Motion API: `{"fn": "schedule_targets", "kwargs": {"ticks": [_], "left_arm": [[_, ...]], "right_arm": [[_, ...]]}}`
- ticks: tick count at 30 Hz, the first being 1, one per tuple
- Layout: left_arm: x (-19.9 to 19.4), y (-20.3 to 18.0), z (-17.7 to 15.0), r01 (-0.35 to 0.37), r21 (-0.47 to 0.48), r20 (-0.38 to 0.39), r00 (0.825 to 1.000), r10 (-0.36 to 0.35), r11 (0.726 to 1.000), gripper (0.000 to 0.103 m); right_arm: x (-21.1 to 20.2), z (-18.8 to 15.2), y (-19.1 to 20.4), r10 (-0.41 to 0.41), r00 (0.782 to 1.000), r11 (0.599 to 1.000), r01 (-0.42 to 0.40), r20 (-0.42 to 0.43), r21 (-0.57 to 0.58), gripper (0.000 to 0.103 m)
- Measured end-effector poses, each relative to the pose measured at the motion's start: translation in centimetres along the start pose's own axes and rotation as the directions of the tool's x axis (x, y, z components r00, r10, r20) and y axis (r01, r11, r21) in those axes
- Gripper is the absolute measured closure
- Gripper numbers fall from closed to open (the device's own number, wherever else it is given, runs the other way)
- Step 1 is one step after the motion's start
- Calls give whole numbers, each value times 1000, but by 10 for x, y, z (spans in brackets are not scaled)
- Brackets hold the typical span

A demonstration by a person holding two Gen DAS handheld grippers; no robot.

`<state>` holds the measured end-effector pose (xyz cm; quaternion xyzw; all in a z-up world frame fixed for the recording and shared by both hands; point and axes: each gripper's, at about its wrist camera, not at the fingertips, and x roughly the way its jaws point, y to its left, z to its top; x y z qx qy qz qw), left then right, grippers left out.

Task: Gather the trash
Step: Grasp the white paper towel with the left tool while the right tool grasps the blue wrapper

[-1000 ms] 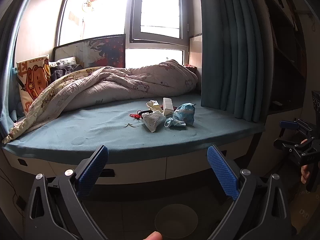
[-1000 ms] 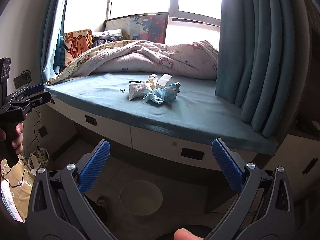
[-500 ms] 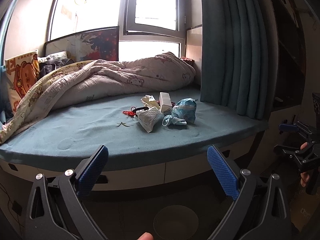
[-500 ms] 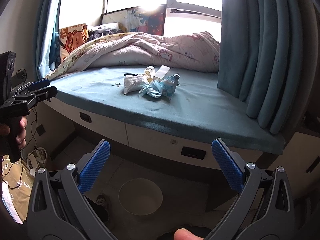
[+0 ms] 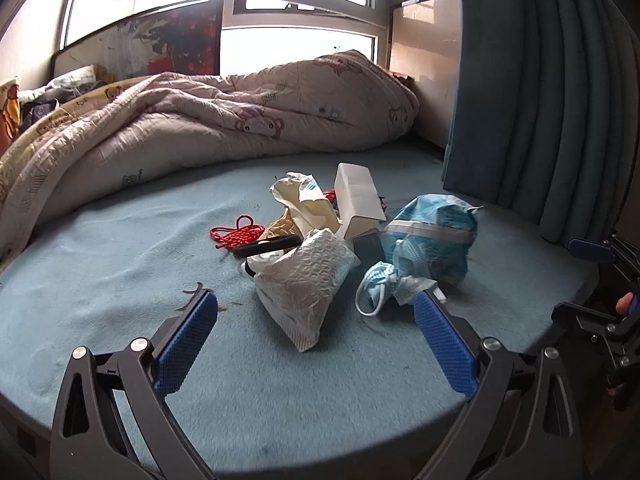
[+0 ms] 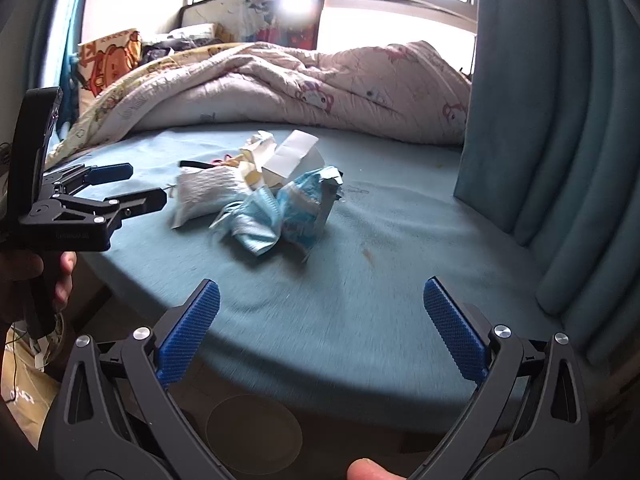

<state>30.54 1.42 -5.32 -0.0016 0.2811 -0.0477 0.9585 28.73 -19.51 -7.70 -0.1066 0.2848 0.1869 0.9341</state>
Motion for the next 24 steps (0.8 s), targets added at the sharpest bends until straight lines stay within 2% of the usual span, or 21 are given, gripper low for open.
{"fn": "schedule_targets", "kwargs": {"ticks": [1, 2, 6, 13, 18, 24], "left_arm": [[12, 2, 3, 5, -10, -20, 1000, -5, 1000, 14], [23, 5, 6, 21, -21, -42, 999, -22, 1000, 25], [58, 5, 11, 36, -20, -110, 993, -38, 999, 49], [54, 7, 5, 81, -56, -75, 994, -85, 995, 54], [36, 10, -4, 81, -46, -70, 994, -84, 996, 55], [2, 19, -7, 70, -5, -44, 997, -70, 998, 55]], "right_arm": [[9, 3, -2, 2, 1000, 1000, -2, -5, 1, 5], [17, 5, -4, 4, 1000, 1000, -4, -10, 1, 5], [42, 13, -12, 18, 1000, 1000, -17, -25, 11, 5], [60, 29, -19, 38, 999, 999, -38, -18, 7, 5], [76, 41, -20, 66, 997, 998, -65, -36, 14, 5], [96, 56, -27, 119, 990, 988, -111, -72, 107, 5]]}}
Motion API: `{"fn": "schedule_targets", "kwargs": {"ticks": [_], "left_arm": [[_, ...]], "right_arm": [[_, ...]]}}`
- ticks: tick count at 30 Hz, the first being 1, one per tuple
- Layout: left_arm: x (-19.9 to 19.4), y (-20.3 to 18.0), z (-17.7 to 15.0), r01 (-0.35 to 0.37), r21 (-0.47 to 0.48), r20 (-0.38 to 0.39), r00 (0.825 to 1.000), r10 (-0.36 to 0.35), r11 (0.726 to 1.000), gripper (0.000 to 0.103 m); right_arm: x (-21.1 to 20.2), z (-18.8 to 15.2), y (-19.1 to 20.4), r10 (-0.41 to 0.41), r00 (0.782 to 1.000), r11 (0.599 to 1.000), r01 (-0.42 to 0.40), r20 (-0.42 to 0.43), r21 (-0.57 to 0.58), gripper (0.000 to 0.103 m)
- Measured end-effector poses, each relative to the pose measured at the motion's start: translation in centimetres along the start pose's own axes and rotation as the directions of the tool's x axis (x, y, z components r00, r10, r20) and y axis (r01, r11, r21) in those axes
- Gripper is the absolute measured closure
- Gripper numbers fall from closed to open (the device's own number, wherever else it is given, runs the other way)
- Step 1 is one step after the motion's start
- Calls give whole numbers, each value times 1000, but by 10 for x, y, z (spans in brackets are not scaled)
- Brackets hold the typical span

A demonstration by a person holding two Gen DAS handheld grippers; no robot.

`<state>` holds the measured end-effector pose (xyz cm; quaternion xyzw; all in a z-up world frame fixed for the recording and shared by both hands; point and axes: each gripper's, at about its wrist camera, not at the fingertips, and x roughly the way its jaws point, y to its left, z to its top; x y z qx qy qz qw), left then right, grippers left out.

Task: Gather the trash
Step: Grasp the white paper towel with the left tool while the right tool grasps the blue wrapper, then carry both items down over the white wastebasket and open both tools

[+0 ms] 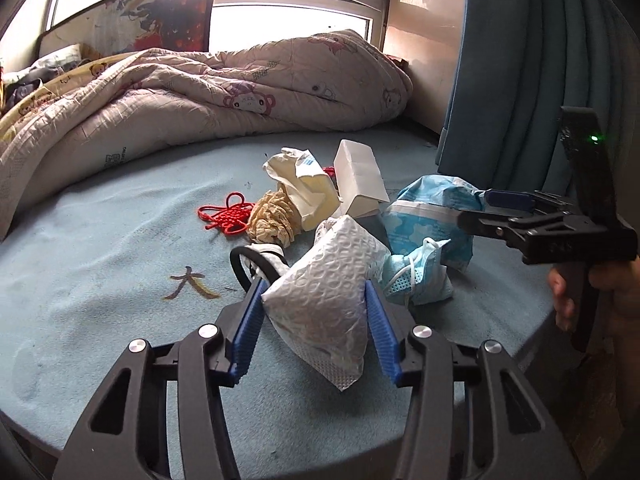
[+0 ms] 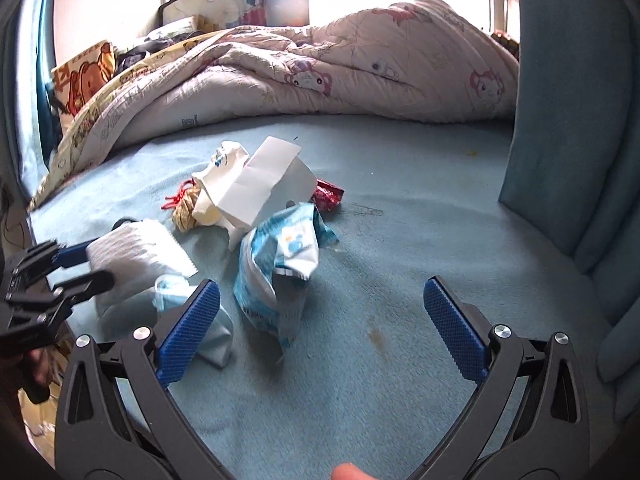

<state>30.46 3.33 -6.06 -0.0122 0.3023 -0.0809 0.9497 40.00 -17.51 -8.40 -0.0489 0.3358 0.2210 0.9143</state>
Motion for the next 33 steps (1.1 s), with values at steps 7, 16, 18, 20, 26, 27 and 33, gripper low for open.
{"fn": "schedule_targets", "kwargs": {"ticks": [7, 16, 18, 20, 26, 27, 33], "left_arm": [[-27, 22, -7, 21, -37, 23, 1000, -20, 999, 55], [-18, 38, -5, -16, -50, 38, 999, 18, 999, 55], [-23, 38, -2, -16, -51, 51, 999, 19, 999, 55], [-30, 36, 2, -17, -48, 64, 998, 20, 999, 55], [-75, 24, 10, -37, -33, 114, 993, 40, 999, 55], [-85, 21, 9, -38, -32, 123, 992, 42, 999, 55], [-141, -5, -26, -26, -11, 130, 991, 27, 1000, 55]], "right_arm": [[21, 11, 20, 2, 1000, 999, -3, -8, -42, 6], [37, 13, 27, 58, 997, 997, -60, -41, -54, 74], [30, 17, 24, 70, 997, 997, -70, -15, -32, 74], [19, 23, 21, 76, 997, 997, -76, 14, -23, 74], [-32, 36, 25, 58, 995, 998, -55, 85, -37, 74], [-45, 34, 28, 61, 994, 997, -57, 93, -45, 74], [-122, -24, 60, 102, 988, 989, -89, 119, -115, 74]]}}
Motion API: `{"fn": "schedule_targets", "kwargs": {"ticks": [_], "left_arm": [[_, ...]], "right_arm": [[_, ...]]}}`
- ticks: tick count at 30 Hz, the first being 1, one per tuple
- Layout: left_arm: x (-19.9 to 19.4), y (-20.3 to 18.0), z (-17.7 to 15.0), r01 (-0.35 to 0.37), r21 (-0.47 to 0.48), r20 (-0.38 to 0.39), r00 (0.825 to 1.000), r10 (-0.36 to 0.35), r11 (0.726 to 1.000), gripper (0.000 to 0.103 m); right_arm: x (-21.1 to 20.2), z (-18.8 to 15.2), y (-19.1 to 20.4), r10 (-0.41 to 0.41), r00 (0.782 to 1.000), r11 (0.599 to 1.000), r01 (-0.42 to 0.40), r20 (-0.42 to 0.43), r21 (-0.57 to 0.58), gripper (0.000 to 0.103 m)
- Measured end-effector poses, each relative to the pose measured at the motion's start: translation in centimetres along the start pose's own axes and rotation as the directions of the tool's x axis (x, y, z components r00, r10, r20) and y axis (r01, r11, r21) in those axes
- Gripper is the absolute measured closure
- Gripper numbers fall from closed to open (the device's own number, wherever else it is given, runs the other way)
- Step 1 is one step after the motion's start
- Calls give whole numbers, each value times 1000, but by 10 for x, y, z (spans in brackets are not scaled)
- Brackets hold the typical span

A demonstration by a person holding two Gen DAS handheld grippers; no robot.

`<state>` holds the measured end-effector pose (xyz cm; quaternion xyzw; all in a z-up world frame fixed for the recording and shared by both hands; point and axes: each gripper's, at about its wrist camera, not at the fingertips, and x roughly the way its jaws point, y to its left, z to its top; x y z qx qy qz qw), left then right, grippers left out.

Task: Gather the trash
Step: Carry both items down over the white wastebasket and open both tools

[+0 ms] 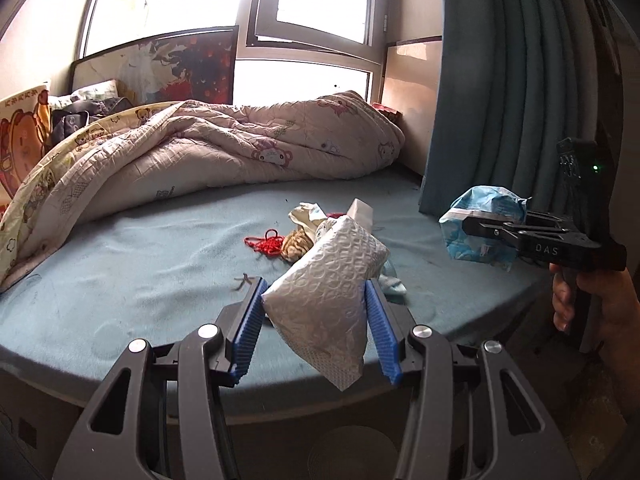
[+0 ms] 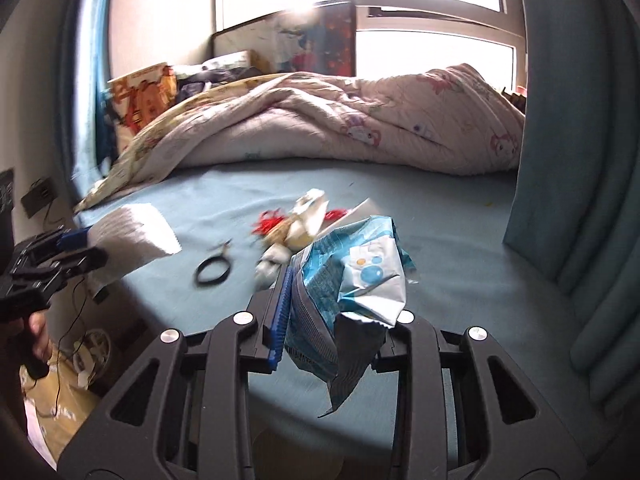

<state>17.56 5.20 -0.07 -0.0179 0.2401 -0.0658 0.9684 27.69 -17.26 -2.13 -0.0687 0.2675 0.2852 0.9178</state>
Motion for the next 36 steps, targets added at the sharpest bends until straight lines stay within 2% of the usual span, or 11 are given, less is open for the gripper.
{"fn": "schedule_targets", "kwargs": {"ticks": [3, 8, 13, 18, 22, 27, 31, 34, 36], "left_arm": [[-25, -9, -34, 8, -3, -30, 1000, -8, 1000, 55], [-42, -22, -108, 38, -36, -96, 995, -41, 999, 54], [-10, -38, -192, 50, -65, -192, 979, -62, 997, 54], [48, -53, -257, 63, -55, -264, 961, -75, 996, 54], [106, -55, -299, 73, -76, -367, 925, -96, 994, 54], [160, -52, -327, 77, -92, -449, 887, -110, 993, 53], [191, -47, -342, 83, -90, -508, 853, -117, 992, 52], [208, -44, -346, 92, -81, -531, 839, -121, 993, 51], [217, -40, -349, 92, -88, -543, 830, -125, 992, 49]], "right_arm": [[-34, -47, 30, 32, 999, 998, -33, -16, -47, 74], [-59, -133, 66, 76, 994, 995, -81, -74, -66, 74], [-35, -212, 81, 99, 979, 993, -109, -177, -48, 74], [9, -277, 83, 92, 957, 992, -111, -276, -53, 74], [49, -307, 73, 113, 942, 991, -131, -315, -38, 74], [107, -333, 63, 96, 917, 990, -127, -388, -56, 74], [144, -350, 51, 102, 891, 993, -121, -442, -16, 74], [165, -354, 45, 110, 871, 991, -130, -480, -8, 74], [176, -353, 39, 118, 864, 991, -136, -490, -1, 74]]}}
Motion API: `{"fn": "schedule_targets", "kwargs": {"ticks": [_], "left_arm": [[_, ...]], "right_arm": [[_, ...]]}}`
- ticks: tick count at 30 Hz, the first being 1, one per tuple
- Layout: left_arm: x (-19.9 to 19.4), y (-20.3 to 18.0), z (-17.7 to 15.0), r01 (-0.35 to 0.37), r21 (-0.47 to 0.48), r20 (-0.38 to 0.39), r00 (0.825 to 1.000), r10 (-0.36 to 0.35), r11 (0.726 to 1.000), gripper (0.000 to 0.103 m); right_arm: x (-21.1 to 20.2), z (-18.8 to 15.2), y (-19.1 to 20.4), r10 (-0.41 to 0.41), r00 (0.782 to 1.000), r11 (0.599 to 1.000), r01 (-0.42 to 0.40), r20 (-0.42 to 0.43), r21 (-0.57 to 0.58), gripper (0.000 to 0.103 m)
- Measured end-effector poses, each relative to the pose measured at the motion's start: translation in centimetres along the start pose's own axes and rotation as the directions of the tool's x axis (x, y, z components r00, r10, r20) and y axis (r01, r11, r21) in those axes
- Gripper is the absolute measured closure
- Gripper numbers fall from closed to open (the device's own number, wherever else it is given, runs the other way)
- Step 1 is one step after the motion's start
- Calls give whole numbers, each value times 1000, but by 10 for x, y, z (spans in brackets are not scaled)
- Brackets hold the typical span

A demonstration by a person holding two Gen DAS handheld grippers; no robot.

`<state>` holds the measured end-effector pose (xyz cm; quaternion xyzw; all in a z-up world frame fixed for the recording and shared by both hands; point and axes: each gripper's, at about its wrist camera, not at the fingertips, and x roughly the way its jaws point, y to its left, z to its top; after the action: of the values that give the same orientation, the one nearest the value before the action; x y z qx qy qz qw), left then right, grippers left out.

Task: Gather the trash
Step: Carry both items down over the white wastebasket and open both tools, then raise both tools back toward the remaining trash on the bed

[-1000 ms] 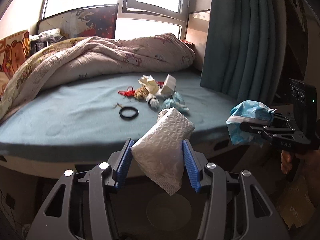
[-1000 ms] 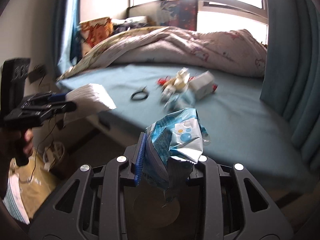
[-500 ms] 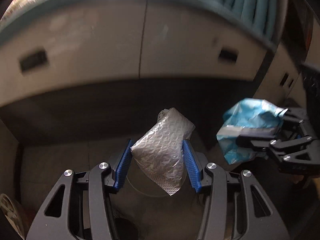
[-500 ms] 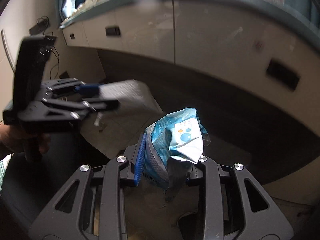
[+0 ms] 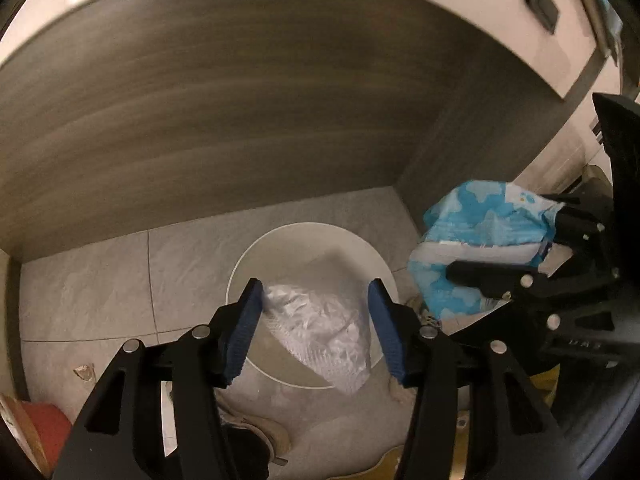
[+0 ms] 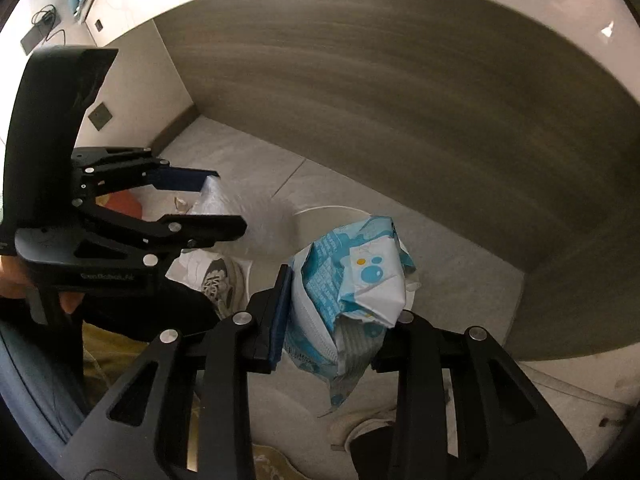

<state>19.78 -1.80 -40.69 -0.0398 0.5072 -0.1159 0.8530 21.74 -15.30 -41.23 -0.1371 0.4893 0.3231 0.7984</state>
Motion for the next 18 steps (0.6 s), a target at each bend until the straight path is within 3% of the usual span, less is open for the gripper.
{"fn": "schedule_targets", "kwargs": {"ticks": [1, 4, 15, 16, 18], "left_arm": [[4, 2, 1, -1, -4, -8, 1000, 1, 1000, 45], [8, 9, 4, -38, -11, -5, 999, 38, 999, 10], [-35, 44, 15, -89, -68, 80, 992, 95, 994, 6], [-39, 48, 14, -94, -73, 86, 991, 100, 993, 6], [-46, 49, 14, -104, -84, 92, 989, 112, 991, 6]], "right_arm": [[2, 1, -3, 4, 1000, 1000, -4, -3, 3, 74], [14, 7, -12, 18, 1000, 1000, -17, -16, 22, 74], [51, 8, 0, 48, 994, 998, -53, -102, -44, 73], [54, 8, 3, 44, 993, 997, -50, -112, -53, 70], [61, 9, 7, 22, 991, 996, -33, -134, -79, 41]]}}
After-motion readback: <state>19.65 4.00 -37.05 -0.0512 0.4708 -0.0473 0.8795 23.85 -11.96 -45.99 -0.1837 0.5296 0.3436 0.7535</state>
